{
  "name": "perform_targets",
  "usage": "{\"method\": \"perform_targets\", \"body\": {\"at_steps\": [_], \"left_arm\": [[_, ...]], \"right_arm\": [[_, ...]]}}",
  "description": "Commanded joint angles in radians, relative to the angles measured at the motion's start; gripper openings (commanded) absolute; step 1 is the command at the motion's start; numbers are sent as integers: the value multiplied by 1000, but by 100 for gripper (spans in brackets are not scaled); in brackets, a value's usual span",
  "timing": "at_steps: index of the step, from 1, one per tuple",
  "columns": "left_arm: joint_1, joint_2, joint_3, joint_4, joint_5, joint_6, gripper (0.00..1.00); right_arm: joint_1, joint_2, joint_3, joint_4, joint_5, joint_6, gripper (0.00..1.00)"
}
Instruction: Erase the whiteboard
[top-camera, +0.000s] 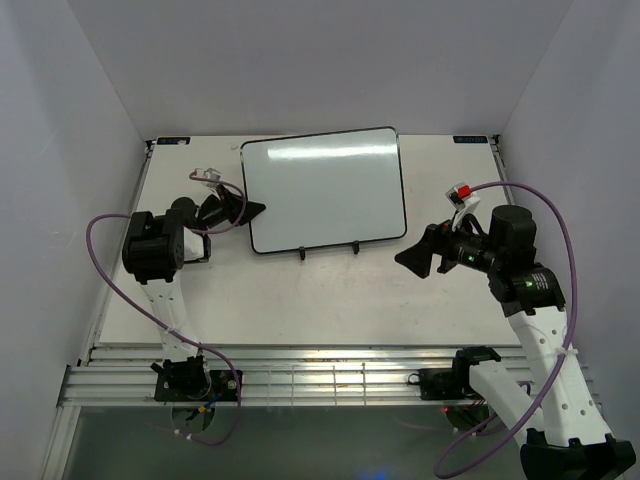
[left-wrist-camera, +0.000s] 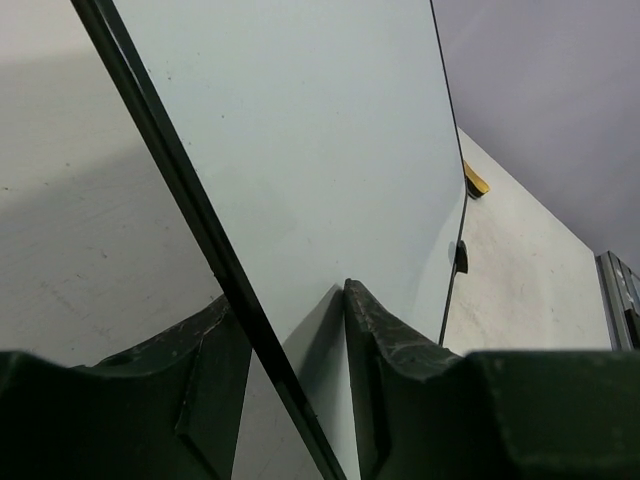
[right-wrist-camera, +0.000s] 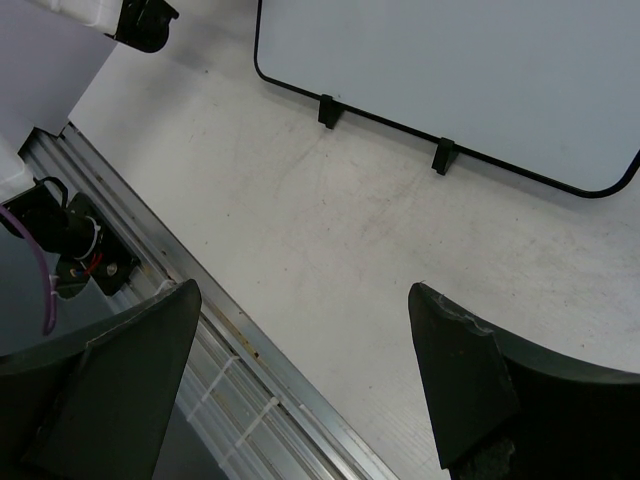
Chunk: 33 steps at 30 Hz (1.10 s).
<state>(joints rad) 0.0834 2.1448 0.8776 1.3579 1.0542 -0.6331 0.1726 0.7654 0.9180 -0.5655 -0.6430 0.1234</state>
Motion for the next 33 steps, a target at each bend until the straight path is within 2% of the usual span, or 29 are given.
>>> {"method": "perform_targets", "body": {"at_steps": [1, 2, 3, 5, 7, 12, 16, 22, 25, 28, 29, 31, 32, 33], "left_arm": [[6, -63, -5, 296, 6, 44, 51], [6, -71, -6, 296, 3, 39, 55], [6, -75, -8, 296, 0, 39, 72], [6, -92, -12, 296, -3, 36, 81], [7, -103, -26, 296, -29, 39, 98], [18, -131, -54, 256, -101, 59, 98], [42, -190, -130, 181, -303, 88, 98], [87, -316, -192, 49, -453, 96, 98], [96, -454, -219, -83, -580, 85, 98], [95, -626, -191, -389, -752, 37, 98], [95, -669, -172, -601, -798, 3, 98], [95, -781, -118, -786, -878, -19, 98], [95, -816, -97, -982, -899, -8, 98], [95, -883, -45, -1094, -962, 1, 98]], "right_arm": [[5, -12, -4, 35, -14, -2, 90], [5, -11, -4, 35, -12, -4, 90], [5, -12, -5, 35, -12, -2, 90], [5, -14, -8, 35, -11, -4, 90], [5, -14, -10, 33, -14, -2, 90], [4, -17, -11, 32, -12, -5, 90], [4, -20, -19, 30, -6, -11, 90], [5, -15, -42, 35, 54, -22, 90], [4, -11, -44, 35, 106, -27, 90], [5, -2, -33, 32, 218, -19, 90], [5, 0, -30, 29, 248, -15, 90], [5, 0, -22, 29, 331, 1, 90], [5, -1, -19, 29, 356, 5, 90], [5, -3, -16, 23, 376, 8, 90]]}}
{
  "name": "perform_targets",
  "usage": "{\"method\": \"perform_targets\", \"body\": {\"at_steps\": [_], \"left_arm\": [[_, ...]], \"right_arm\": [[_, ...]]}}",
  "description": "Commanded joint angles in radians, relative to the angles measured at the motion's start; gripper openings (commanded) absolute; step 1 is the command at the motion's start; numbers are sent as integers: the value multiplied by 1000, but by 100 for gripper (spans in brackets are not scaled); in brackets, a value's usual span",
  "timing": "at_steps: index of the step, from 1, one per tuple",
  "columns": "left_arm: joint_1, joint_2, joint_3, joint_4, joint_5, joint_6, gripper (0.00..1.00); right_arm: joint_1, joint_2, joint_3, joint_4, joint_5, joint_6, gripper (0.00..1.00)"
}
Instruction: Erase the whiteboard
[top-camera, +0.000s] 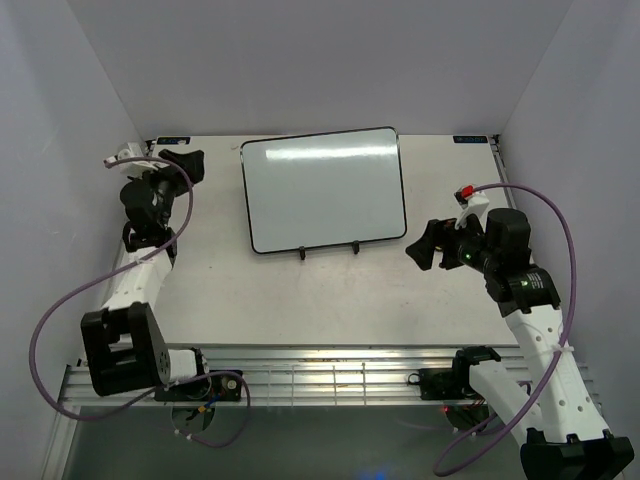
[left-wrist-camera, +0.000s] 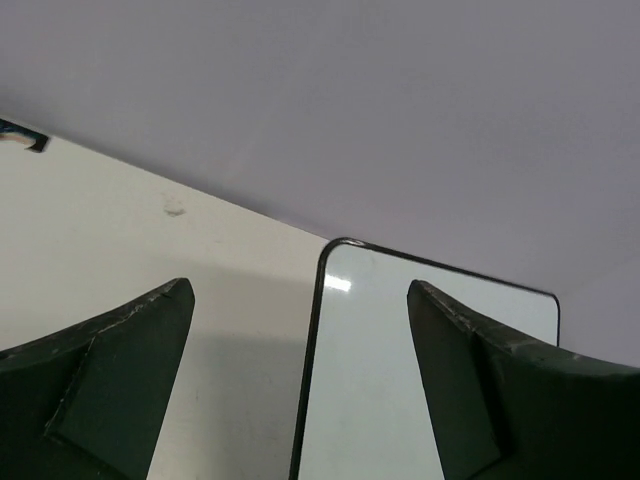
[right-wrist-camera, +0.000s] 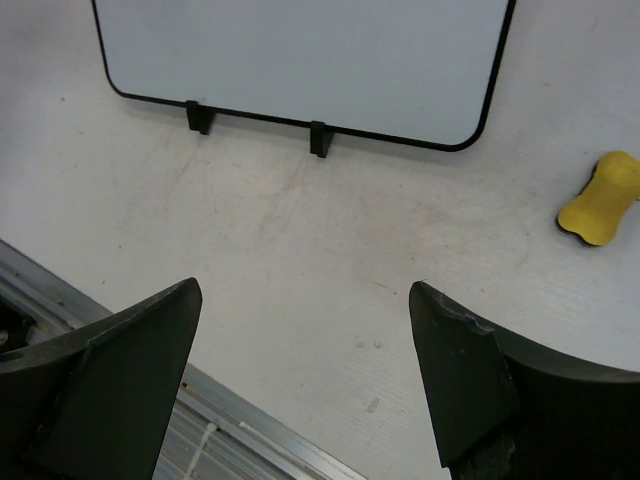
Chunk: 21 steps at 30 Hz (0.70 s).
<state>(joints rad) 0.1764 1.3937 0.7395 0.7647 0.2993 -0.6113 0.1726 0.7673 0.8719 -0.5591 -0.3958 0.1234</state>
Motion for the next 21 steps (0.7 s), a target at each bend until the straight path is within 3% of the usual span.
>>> {"method": "perform_targets", "body": {"at_steps": [1, 2, 5, 10, 13, 21], "left_arm": [[2, -165, 121, -604, -263, -24, 98], [2, -195, 144, -781, -311, -30, 98], [3, -326, 185, -953, -350, 47, 98], [-2, -583, 208, -1155, -269, 198, 98], [-41, -660, 256, -1296, -302, 272, 98], [-155, -864, 297, -1515, -351, 320, 98]], "right_arm": [[5, -8, 38, 11, 155, 7, 90], [4, -10, 42, 8, 167, 8, 90], [4, -20, 59, -8, 195, 9, 90], [5, -29, 98, -91, 293, -8, 90], [5, -36, 128, -157, 375, -16, 90], [4, -114, 196, -240, 419, -28, 90]]}}
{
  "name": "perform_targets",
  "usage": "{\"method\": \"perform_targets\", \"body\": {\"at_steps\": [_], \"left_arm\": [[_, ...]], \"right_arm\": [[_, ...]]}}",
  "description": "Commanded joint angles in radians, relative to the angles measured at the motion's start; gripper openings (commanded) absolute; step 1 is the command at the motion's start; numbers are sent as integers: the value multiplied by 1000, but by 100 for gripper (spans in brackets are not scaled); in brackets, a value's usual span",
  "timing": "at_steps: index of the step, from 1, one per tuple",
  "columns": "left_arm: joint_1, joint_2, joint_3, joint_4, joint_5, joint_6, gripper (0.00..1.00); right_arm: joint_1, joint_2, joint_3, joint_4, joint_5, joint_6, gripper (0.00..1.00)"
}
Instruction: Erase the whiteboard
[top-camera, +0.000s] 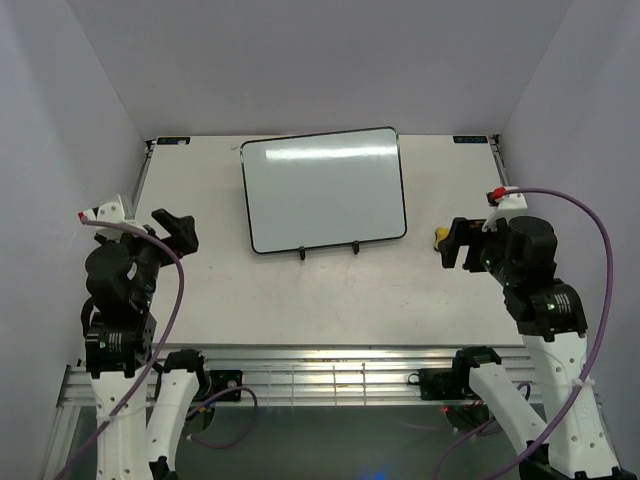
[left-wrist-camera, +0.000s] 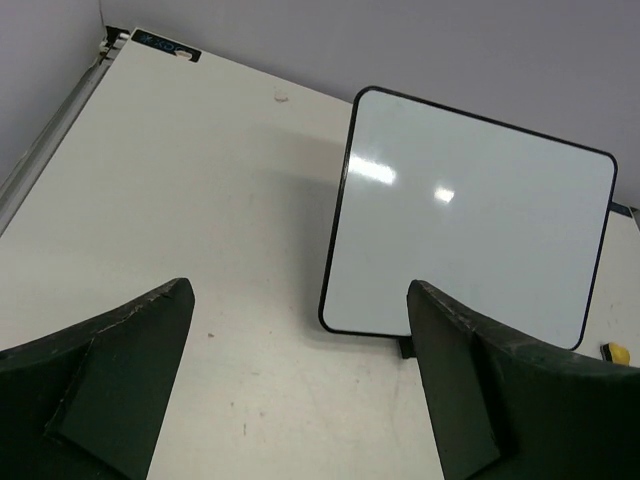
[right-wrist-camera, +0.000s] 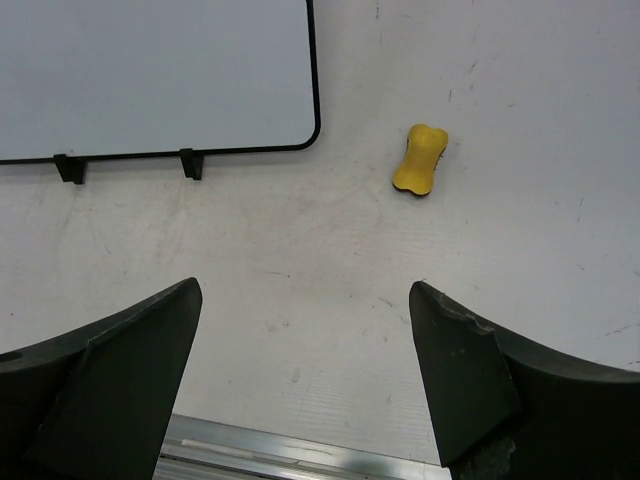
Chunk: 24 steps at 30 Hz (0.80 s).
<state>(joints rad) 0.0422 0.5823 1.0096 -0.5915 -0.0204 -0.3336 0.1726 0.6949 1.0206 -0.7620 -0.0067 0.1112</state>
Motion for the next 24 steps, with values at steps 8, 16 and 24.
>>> {"method": "perform_targets", "body": {"at_steps": [8, 16, 24], "left_arm": [[-120, -85, 32, -324, -102, 56, 98], [-122, -99, -15, -274, -24, 38, 98], [-122, -107, -22, -281, -36, 30, 98]], "right_arm": [[5, -109, 4, -77, -12, -15, 90], [5, -132, -27, -74, 77, -5, 90], [5, -118, -28, -68, 62, -5, 90]]}}
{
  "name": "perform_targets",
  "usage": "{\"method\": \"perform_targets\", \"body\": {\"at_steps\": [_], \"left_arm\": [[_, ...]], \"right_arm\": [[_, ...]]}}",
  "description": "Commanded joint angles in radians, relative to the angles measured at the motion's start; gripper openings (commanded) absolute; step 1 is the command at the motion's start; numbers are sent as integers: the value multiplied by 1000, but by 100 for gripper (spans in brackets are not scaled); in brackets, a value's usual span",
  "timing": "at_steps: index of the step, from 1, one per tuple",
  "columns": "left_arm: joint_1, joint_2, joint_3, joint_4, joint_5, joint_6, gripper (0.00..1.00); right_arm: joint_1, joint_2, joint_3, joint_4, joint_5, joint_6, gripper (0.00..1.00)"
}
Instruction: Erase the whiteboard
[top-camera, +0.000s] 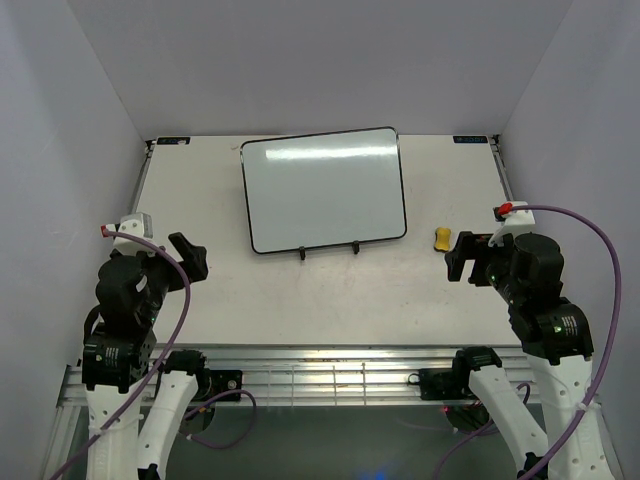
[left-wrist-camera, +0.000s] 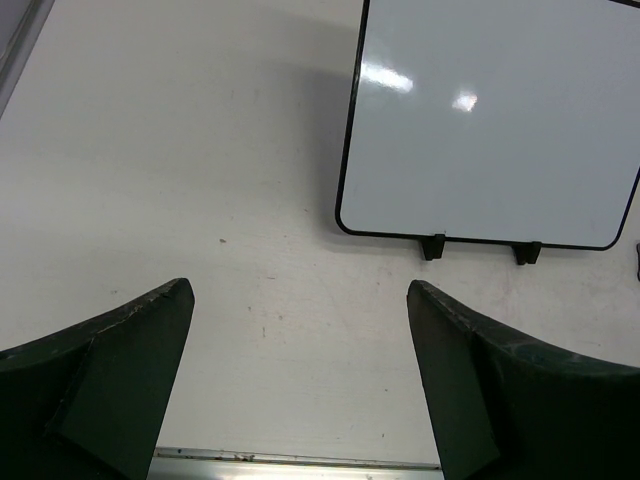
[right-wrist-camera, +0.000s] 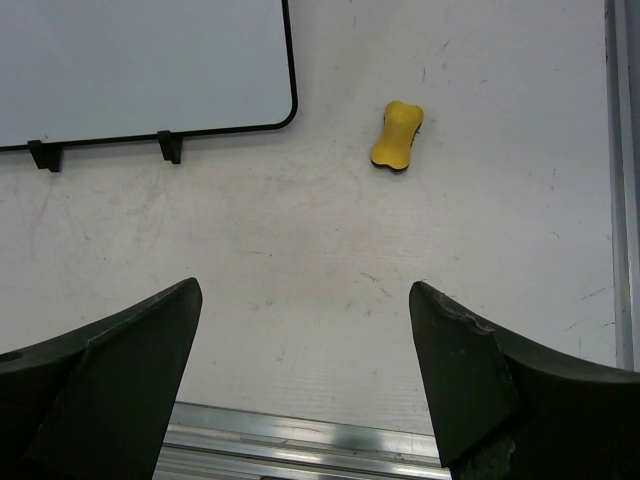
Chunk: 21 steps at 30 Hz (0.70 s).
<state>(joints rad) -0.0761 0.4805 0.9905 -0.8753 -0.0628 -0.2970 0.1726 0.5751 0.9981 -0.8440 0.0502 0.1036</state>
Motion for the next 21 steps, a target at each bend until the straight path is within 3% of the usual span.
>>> {"method": "perform_targets", "body": {"at_steps": [1, 21], "left_arm": [[-5, -3, -4, 2, 8, -10, 98], [-10, -19, 13, 1, -55, 15, 98]], "right_arm": [[4, 2, -6, 16, 5, 2, 90], [5, 6, -3, 6, -12, -4, 90]]}}
